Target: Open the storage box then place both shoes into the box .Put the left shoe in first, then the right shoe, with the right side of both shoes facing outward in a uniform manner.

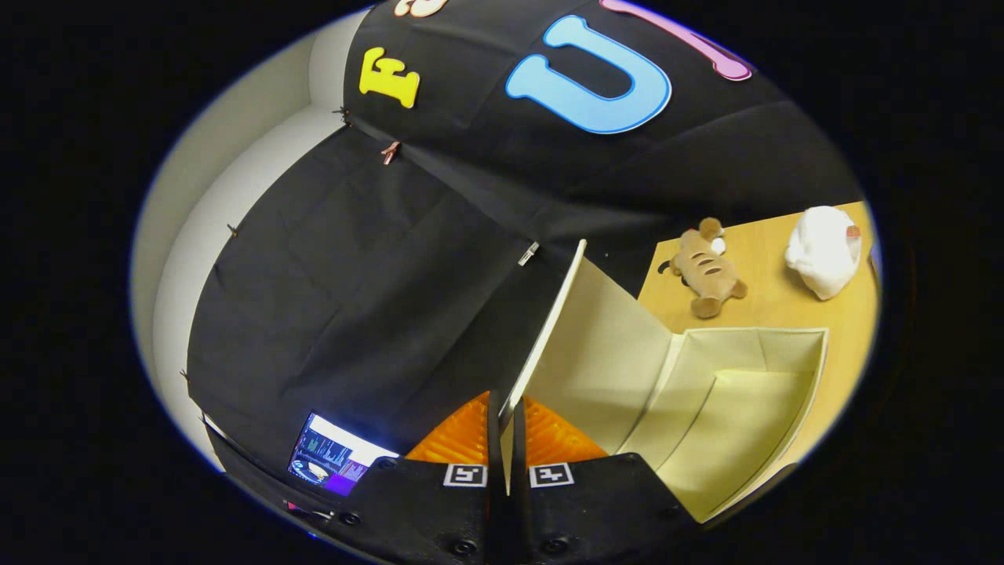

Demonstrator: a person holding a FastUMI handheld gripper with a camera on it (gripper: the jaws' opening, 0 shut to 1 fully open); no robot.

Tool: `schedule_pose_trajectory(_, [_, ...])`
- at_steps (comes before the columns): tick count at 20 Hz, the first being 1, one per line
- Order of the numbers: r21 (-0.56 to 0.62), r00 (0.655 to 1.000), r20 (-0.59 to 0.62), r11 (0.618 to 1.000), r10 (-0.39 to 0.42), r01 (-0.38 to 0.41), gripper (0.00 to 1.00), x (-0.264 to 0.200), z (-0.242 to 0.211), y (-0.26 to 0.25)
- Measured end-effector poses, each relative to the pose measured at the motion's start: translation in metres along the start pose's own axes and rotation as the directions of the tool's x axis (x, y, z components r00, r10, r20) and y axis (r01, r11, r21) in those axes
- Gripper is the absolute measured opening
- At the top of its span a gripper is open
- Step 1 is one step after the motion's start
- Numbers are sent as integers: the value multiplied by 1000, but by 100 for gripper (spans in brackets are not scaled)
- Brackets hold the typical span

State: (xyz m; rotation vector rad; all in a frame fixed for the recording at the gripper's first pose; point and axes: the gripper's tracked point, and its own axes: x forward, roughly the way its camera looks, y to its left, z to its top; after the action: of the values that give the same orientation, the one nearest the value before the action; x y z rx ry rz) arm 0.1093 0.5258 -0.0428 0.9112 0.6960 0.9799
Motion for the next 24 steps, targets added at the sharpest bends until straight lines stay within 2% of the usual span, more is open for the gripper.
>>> schedule_pose_trajectory(6, [-23, 999, -27, 999, -30, 30, 8, 50, -21, -3])
schedule_pose_trajectory(8, [-67, 998, -24, 996, -66, 65, 14, 56, -24, -7])
schedule_pose_trajectory(12, [-134, 993, -8, 984, -116, 114, 50, 53, -20, -19])
schedule_pose_trajectory(15, [-180, 991, 11, 975, -131, 131, 61, 47, -15, -22])
schedule_pose_trajectory(18, [-235, 992, 43, 964, -119, 126, 65, 32, -11, -16])
schedule_pose_trajectory(20, [-266, 991, 50, 954, -125, 134, 73, 26, -11, -15])
schedule_pose_trajectory(23, [-328, 986, 86, 931, -140, 161, 76, 2, -6, -13])
schedule_pose_trajectory(24, [-331, 988, 93, 932, -122, 146, 76, -8, -6, -6])
